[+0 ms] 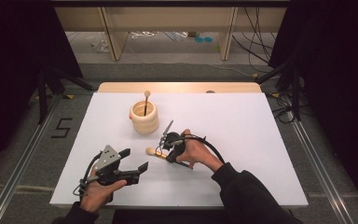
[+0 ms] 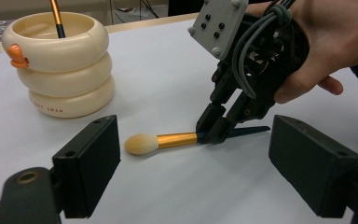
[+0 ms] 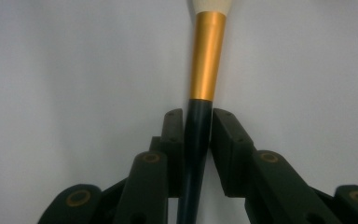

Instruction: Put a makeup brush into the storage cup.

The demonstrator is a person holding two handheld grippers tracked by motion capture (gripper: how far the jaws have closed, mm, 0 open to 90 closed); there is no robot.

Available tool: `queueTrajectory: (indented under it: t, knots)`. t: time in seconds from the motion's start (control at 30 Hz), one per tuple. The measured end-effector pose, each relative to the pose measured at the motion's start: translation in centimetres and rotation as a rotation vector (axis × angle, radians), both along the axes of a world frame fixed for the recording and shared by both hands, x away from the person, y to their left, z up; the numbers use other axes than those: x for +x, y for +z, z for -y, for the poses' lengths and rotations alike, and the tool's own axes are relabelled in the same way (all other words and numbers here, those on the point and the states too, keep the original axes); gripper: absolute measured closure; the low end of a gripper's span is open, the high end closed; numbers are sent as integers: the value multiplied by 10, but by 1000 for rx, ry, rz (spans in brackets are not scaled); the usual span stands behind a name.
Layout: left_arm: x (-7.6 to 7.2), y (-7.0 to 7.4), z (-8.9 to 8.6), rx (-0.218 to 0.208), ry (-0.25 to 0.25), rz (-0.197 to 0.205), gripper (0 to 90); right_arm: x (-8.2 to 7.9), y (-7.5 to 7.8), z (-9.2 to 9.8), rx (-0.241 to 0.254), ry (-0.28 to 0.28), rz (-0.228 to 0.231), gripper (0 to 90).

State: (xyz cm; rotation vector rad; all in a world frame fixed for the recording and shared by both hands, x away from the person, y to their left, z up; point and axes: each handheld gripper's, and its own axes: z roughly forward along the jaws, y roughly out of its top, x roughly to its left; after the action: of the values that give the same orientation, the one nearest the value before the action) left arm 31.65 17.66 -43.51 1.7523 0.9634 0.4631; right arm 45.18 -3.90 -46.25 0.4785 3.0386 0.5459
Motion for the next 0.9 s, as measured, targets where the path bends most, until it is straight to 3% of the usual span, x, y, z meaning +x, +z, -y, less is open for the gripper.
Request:
queueTrajectory:
  t: [0.37, 0.73, 0.9]
  knots:
    - [0, -1, 0, 0, 5, -5, 163, 3, 1, -4, -33, -22, -16, 778]
    - [0, 0, 0, 1, -2, -1, 166, 6, 4, -9, -96, 8, -34, 781]
    - [0, 0, 0, 3, 3, -5, 166, 6, 4, -10, -104, 9, -43, 782]
